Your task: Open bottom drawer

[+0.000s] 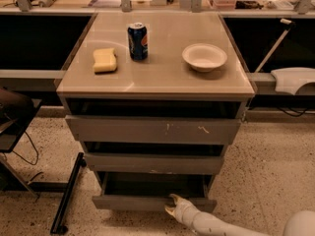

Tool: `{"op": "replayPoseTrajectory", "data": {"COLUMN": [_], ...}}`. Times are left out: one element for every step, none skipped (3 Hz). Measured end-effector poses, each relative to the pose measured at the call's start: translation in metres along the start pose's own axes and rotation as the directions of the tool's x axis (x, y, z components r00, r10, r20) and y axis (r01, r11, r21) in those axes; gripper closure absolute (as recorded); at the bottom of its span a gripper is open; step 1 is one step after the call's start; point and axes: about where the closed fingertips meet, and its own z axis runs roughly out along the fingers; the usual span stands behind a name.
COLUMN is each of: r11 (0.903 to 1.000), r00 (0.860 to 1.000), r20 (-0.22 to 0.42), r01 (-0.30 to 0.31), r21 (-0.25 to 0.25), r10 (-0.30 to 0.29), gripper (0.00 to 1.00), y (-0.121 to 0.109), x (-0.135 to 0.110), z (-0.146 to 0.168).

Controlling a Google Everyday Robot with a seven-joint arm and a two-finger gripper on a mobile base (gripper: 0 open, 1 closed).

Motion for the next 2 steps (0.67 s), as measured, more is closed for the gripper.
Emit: {"op": "replayPoseTrajectory", "data": {"r11": [1.0, 1.0], "r00": [1.0, 1.0], "r20": [0.004, 0.004], "r01": [0.007, 0.007], "r21": [-0.001, -0.002], "r10": [-0.007, -0.007], "gripper": [1.0, 0.81], "y": [0.0085, 0.0068], "x": [0.0048, 0.0021], "z": [-0.0084, -0.0124]}}
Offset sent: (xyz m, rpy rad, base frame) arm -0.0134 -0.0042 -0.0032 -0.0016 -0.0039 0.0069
